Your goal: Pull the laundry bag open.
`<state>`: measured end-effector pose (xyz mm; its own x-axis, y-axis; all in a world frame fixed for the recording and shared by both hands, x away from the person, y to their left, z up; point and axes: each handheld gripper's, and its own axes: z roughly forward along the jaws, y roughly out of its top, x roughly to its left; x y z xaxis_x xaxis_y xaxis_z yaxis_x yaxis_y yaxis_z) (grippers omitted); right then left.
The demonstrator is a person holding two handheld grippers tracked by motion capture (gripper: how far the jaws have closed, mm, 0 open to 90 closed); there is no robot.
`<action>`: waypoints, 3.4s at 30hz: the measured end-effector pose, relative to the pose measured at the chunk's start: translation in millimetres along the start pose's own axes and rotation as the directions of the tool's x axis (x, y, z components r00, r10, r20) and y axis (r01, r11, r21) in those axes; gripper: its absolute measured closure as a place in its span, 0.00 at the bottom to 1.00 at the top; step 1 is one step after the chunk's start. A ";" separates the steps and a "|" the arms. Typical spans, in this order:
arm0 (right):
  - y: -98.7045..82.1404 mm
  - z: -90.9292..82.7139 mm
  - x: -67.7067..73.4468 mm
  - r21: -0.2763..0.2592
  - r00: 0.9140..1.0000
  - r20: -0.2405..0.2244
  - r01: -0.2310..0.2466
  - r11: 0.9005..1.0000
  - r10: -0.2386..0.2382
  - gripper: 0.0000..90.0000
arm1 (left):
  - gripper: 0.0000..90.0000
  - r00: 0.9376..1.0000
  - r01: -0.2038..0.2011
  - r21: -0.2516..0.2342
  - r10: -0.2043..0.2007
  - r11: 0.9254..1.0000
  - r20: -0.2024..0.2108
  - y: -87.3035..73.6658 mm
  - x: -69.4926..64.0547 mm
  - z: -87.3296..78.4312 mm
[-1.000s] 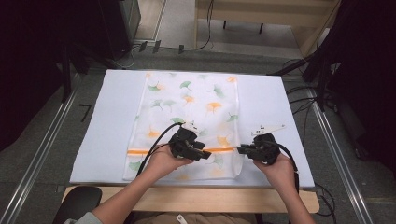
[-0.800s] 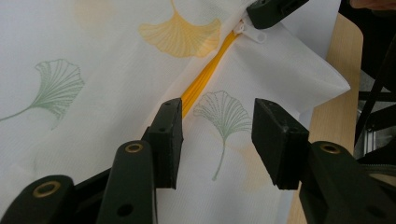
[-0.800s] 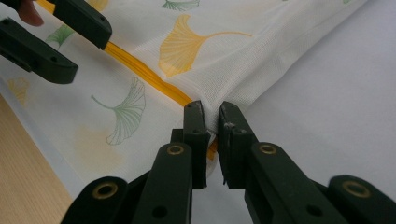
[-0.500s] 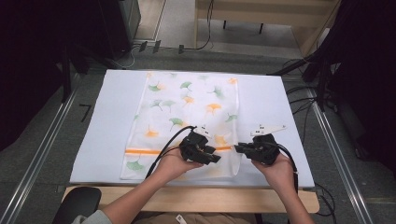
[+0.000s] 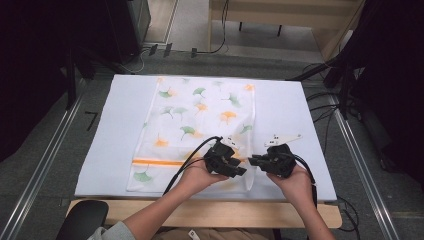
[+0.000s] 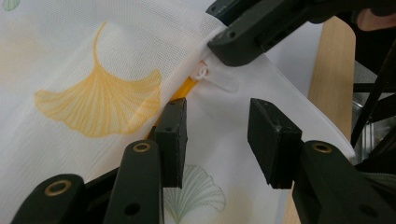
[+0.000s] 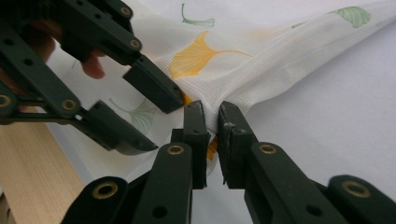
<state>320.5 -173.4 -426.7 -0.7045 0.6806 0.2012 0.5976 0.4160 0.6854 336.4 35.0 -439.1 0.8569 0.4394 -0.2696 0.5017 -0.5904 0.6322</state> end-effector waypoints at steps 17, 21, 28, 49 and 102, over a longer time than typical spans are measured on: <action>2.6 3.7 6.2 -0.002 0.999 -0.040 0.010 1.000 -0.010 0.94 | 0.75 1.000 -0.005 -0.004 0.005 1.000 -0.022 -0.9 5.0 7.5; 2.8 3.7 6.4 -0.002 0.999 -0.044 0.007 1.000 -0.007 0.94 | 0.82 1.000 0.013 -0.010 -0.013 1.000 -0.025 -1.3 7.1 8.0; 2.8 3.7 6.3 -0.002 0.999 -0.047 0.002 1.000 -0.002 0.94 | 0.90 1.000 0.019 -0.028 -0.019 0.999 -0.020 -1.1 6.5 10.0; 1.3 0.5 1.2 -0.010 0.998 -0.059 -0.013 1.000 0.012 0.94 | 1.00 0.996 0.076 -0.043 -0.075 0.996 0.043 -3.0 13.9 0.4; 1.1 -1.0 2.6 0.001 0.999 -0.053 0.005 1.000 -0.005 0.94 | 1.00 0.991 0.132 0.007 -0.132 0.991 -0.036 -20.7 32.1 -14.3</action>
<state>318.9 -171.8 -424.7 -0.7269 0.6456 0.2340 0.5940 0.4200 0.6861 351.9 71.1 -450.5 0.7783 0.5378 -0.3241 0.6114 -0.5315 0.5862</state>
